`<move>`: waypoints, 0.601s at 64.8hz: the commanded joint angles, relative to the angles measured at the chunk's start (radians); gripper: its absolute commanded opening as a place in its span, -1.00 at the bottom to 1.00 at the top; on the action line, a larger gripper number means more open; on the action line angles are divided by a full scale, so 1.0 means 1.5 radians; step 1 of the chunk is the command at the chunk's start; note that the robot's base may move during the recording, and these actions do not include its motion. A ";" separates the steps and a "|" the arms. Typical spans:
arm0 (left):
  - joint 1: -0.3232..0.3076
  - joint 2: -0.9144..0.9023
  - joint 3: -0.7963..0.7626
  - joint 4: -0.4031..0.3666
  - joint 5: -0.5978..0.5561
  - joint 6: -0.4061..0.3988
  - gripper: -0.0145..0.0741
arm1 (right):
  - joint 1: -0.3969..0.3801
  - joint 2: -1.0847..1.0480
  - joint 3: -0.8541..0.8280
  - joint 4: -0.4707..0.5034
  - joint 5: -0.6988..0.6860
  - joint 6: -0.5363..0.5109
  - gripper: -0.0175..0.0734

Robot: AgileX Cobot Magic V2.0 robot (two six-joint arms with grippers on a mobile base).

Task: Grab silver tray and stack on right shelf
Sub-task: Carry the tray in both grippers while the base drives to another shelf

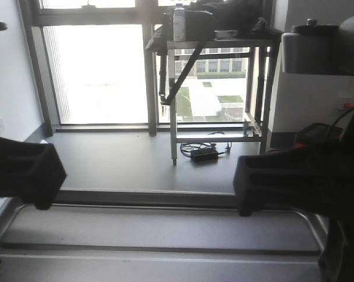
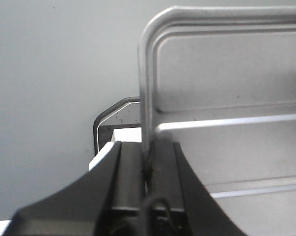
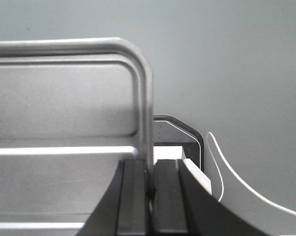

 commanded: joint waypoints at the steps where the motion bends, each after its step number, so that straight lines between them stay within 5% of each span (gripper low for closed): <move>1: -0.006 -0.014 -0.013 0.016 0.047 0.020 -0.90 | -0.003 -0.018 -0.016 -0.045 0.036 -0.002 -0.49; 39: -0.006 -0.014 -0.013 0.016 0.047 0.020 -0.90 | -0.003 -0.018 -0.016 -0.045 0.036 -0.002 -0.49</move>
